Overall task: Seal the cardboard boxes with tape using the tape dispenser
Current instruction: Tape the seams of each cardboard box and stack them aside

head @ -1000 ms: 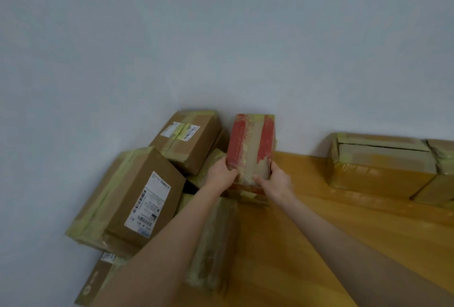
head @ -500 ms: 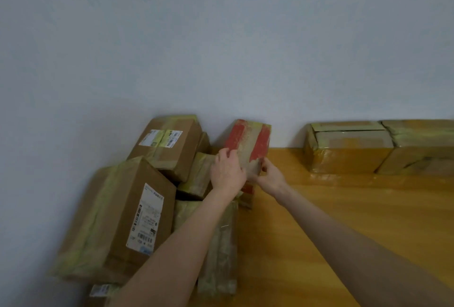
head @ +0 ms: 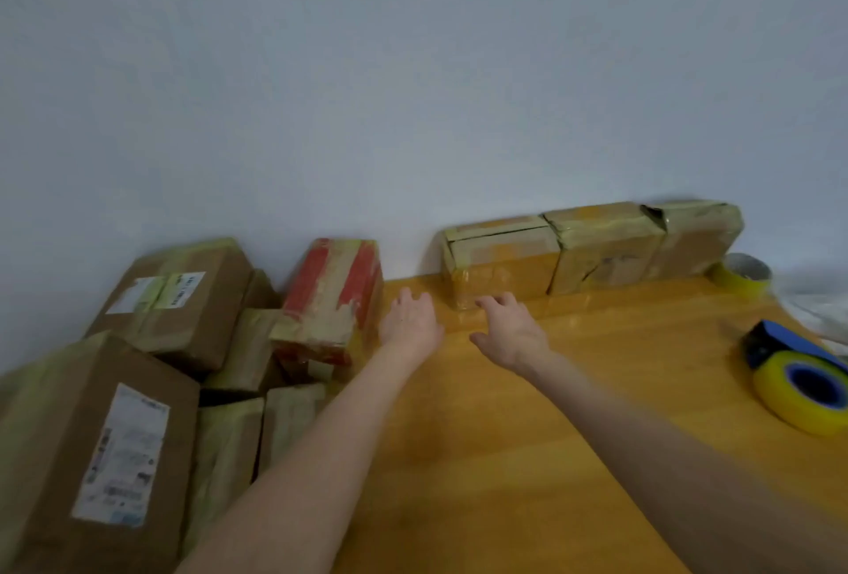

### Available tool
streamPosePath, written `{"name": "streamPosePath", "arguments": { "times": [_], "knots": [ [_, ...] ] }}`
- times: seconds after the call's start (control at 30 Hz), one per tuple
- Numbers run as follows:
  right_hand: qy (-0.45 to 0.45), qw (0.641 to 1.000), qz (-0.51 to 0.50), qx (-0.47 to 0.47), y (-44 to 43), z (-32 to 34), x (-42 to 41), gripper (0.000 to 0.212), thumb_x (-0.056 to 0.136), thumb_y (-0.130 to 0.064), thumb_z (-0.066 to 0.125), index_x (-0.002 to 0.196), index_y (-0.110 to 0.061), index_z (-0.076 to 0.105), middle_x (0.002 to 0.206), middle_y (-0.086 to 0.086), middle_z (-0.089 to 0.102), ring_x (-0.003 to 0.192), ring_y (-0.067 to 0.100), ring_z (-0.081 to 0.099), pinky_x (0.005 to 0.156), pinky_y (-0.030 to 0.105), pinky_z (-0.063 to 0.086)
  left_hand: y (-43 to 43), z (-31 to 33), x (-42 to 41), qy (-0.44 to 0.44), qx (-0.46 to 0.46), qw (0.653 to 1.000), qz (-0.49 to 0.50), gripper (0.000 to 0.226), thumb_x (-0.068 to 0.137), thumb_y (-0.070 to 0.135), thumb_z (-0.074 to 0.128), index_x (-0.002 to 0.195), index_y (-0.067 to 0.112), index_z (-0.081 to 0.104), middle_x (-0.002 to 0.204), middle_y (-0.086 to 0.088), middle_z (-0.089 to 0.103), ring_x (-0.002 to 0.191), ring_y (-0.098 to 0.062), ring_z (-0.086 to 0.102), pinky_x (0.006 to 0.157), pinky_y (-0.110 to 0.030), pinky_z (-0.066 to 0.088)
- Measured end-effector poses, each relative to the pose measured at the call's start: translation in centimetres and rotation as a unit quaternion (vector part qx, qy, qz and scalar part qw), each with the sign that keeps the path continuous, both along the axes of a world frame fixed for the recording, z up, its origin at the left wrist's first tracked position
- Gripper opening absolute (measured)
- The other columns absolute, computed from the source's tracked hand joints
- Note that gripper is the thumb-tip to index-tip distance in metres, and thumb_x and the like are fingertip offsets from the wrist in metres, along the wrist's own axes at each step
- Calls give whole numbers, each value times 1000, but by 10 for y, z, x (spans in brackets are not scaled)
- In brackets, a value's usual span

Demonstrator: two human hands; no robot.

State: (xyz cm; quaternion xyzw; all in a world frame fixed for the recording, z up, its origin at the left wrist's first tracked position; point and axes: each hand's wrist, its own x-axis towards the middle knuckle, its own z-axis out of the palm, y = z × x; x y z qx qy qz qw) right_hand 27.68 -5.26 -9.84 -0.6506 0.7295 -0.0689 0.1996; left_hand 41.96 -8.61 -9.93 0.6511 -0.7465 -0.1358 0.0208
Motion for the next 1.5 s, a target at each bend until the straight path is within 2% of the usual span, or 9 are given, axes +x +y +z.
{"name": "streamPosePath", "arguments": {
  "times": [0.27, 0.57, 0.8, 1.0, 1.13, 1.3, 1.37, 1.4, 1.5],
  "knots": [
    [17, 997, -66, -36, 39, 7, -175, 57, 95, -33, 56, 146, -20, 34, 148, 8, 31, 133, 31, 34, 107, 40, 35, 26, -1, -185, -8, -38, 996, -77, 45, 95, 26, 52, 137, 16, 43, 142, -9, 34, 128, -27, 39, 94, -38, 44],
    [-2, 997, -68, -30, 74, 5, -363, 56, 95, -32, 56, 145, -21, 34, 147, 8, 31, 132, 31, 35, 105, 40, 38, 76, -4, -375, -7, -12, 998, -64, 49, 95, 30, 56, 140, 17, 40, 145, -8, 30, 129, -25, 38, 92, -36, 46],
    [-56, 996, -63, -9, 39, -6, -412, 58, 94, -33, 58, 145, -21, 35, 147, 8, 33, 131, 30, 39, 106, 39, 39, 51, -5, -419, 30, -28, 998, -37, 47, 94, 25, 57, 138, 16, 43, 145, -6, 35, 128, -22, 41, 93, -33, 47],
    [-152, 974, -166, -31, -19, -8, -466, 69, 90, -29, 64, 148, -14, 30, 146, 14, 37, 127, 31, 47, 103, 39, 41, -14, -8, -461, 140, -37, 989, -21, 66, 94, 23, 54, 151, 10, 21, 153, -7, 29, 136, -24, 37, 106, -38, 40],
    [-222, 945, -233, -54, -62, -12, -507, 74, 86, -27, 70, 145, -6, 31, 145, 18, 39, 129, 33, 44, 103, 41, 38, -65, -10, -488, 179, -24, 984, 12, 66, 92, 24, 56, 147, 7, 24, 139, -13, 44, 126, -32, 46, 101, -43, 42],
    [-289, 917, -269, -47, -103, -22, -545, 88, 87, -27, 71, 152, -5, 16, 153, 17, 28, 138, 34, 34, 107, 41, 33, -114, -20, -508, 159, -11, 987, 35, 62, 90, 30, 55, 140, 4, 32, 135, -17, 48, 125, -34, 45, 100, -44, 42],
    [-305, 909, -282, -32, -119, -27, -556, 82, 86, -29, 71, 149, -5, 24, 148, 16, 36, 134, 33, 40, 103, 41, 38, -124, -24, -519, 131, 4, 991, 24, 63, 91, 29, 52, 144, 3, 29, 140, -18, 46, 129, -35, 42, 105, -46, 39],
    [-317, 905, -283, -19, -125, -30, -560, 71, 86, -30, 71, 142, -4, 36, 141, 16, 45, 126, 32, 48, 97, 40, 43, -127, -27, -526, 127, 10, 992, 21, 63, 91, 28, 51, 145, 4, 28, 140, -18, 46, 130, -35, 42, 106, -48, 38],
    [-385, 881, -273, -26, -135, -38, -570, 34, 85, -24, 71, 110, -3, 61, 111, 13, 66, 90, 23, 64, 63, 26, 52, -126, -26, -543, 180, -5, 983, 42, 53, 92, 21, 51, 141, 8, 36, 134, -15, 53, 123, -34, 48, 105, -46, 40]
  ]
}}
